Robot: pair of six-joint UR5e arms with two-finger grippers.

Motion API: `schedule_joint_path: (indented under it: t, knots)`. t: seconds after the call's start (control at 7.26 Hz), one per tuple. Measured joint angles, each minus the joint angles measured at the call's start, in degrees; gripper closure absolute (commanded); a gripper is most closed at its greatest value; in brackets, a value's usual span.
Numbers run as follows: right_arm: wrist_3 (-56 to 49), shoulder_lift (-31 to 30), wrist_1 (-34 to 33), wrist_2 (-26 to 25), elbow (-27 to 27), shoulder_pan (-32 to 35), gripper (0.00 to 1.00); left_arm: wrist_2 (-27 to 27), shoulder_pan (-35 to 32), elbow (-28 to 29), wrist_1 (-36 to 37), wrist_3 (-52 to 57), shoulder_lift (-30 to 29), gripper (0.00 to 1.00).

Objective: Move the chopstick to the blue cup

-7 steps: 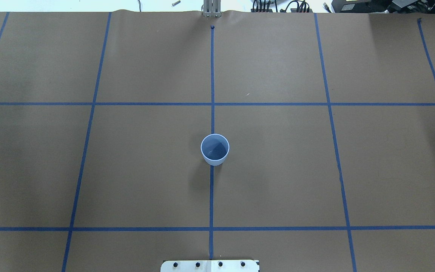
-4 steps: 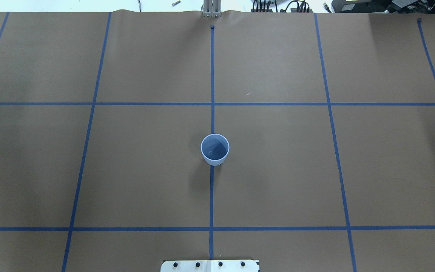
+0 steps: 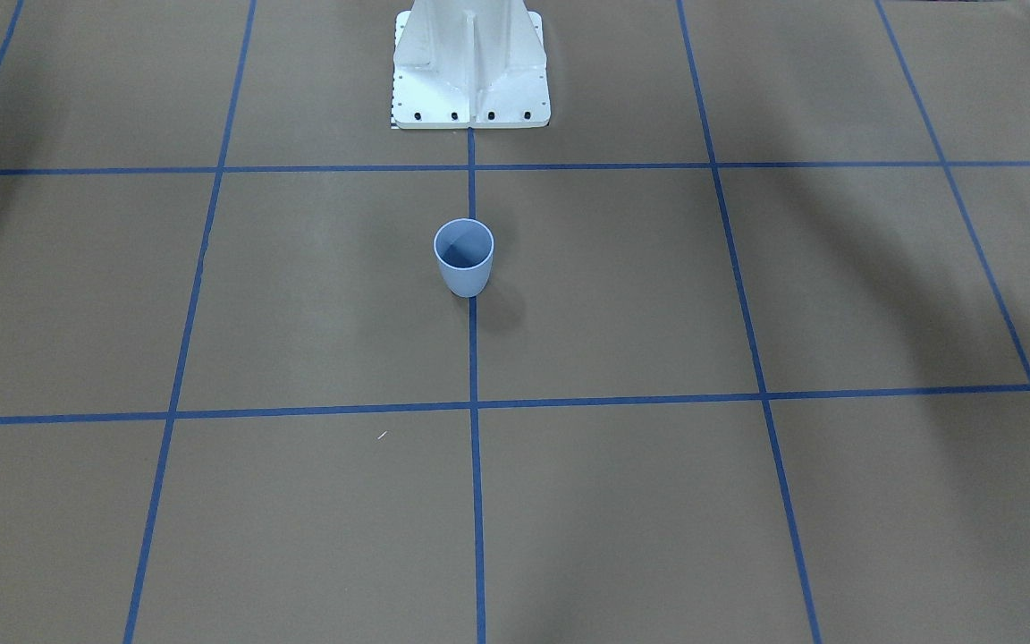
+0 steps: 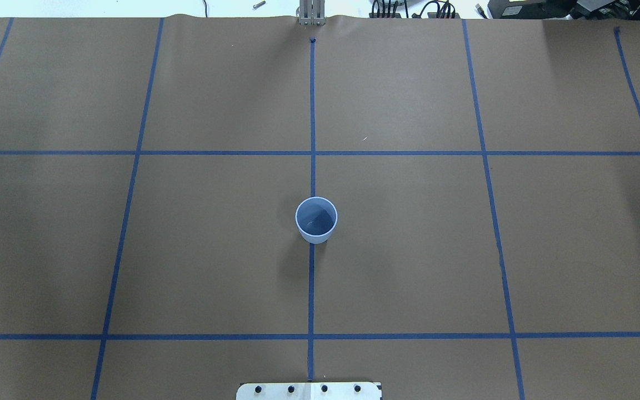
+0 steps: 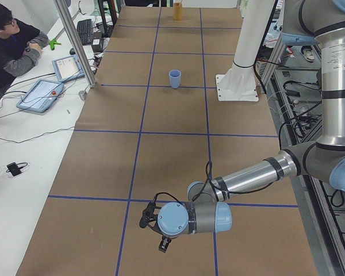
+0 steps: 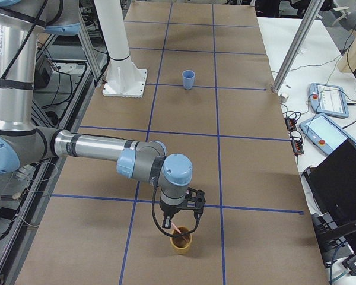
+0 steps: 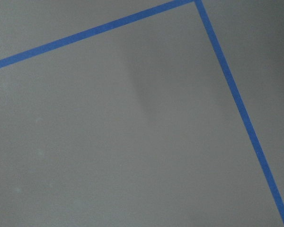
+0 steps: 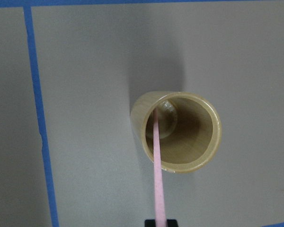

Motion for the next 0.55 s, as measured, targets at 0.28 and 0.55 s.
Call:
schedule_joint_path:
  t: [0.28, 0.55]
  knots:
    - [-1.39, -0.43, -0.43, 0.03, 1.27, 0.34, 1.0, 0.0, 0.0, 0.14, 0.0, -0.02, 0.0, 0.02]
    - [-5.22, -0.28, -2.73, 0.02, 1.85, 2.53, 1.0, 0.0, 0.0, 0.28, 0.0, -0.07, -0.01, 0.02]
